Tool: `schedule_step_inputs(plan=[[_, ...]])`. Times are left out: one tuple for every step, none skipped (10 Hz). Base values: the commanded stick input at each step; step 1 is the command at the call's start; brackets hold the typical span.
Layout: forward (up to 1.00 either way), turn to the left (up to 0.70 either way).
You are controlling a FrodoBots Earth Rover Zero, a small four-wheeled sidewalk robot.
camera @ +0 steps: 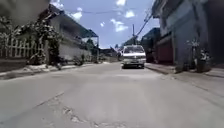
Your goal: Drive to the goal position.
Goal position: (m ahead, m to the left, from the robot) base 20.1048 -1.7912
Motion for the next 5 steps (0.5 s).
schedule_step_inputs(plan=[[1.0,0.0],[1.0,0.0],[1.0,0.0],[1.0,0.0],[1.0,0.0]])
